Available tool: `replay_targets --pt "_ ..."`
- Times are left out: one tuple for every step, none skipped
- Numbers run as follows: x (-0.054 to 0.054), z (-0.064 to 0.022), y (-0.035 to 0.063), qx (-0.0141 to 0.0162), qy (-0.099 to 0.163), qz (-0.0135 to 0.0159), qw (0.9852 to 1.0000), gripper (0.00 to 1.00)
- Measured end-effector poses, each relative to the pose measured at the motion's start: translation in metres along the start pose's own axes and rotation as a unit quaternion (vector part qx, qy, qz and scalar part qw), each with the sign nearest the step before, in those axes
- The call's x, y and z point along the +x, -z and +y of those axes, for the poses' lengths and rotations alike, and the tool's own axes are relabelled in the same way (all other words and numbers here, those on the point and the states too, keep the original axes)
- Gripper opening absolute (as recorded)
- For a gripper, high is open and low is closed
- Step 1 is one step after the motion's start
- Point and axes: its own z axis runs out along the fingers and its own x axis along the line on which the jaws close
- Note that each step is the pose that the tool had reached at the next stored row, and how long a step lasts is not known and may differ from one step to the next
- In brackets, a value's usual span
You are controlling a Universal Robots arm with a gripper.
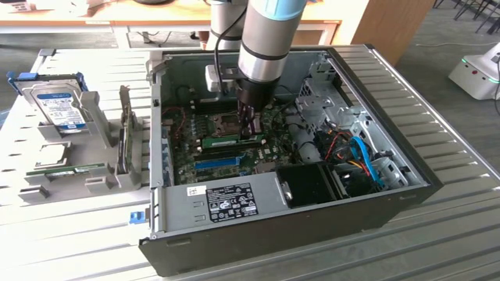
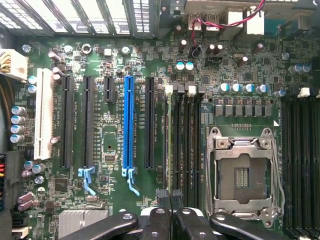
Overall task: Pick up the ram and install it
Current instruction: 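Insert the ram into the slot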
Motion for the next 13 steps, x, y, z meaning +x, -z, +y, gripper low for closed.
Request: replay_targets --pt "0.0 0.0 0.0 -0.0001 0.0 0.0001 1.0 0.12" --pt "0.0 0.0 0.0 -0.0001 0.0 0.0002 1.0 0.12" --pt "0.0 0.0 -0.0002 -0.0001 0.0 0.0001 1.0 0.12" --pt "0.0 -0.0006 -0.0002 -0.0001 0.0 0.0001 1.0 0.12" --pt "0.0 -0.0006 -0.0002 -0.0001 0.0 0.0001 1.0 0.12" --pt "0.0 -0.0007 -0.0002 -0.0001 0.0 0.0001 1.0 0.12" --pt "0.0 -0.0007 -0.0003 -0.0001 0.0 0.0002 1.0 0.12" --pt "0.0 -0.0007 -0.0005 -0.0001 0.0 0.0001 1.0 0.12" --pt "0.0 -0.0007 -0.0007 0.0 0.0 0.0001 1.0 0.12" --pt "0.0001 -0.0007 -0.0009 -0.0001 0.0 0.0001 1.0 0.12" --pt "0.0001 -0.0007 -0.0011 -0.0001 0.0 0.0001 1.0 0.12" --pt "0.0001 -0.0007 -0.0012 -0.0001 0.0 0.0001 1.0 0.12" --pt "0.0001 -0.0007 -0.0014 -0.0001 0.0 0.0001 1.0 0.12"
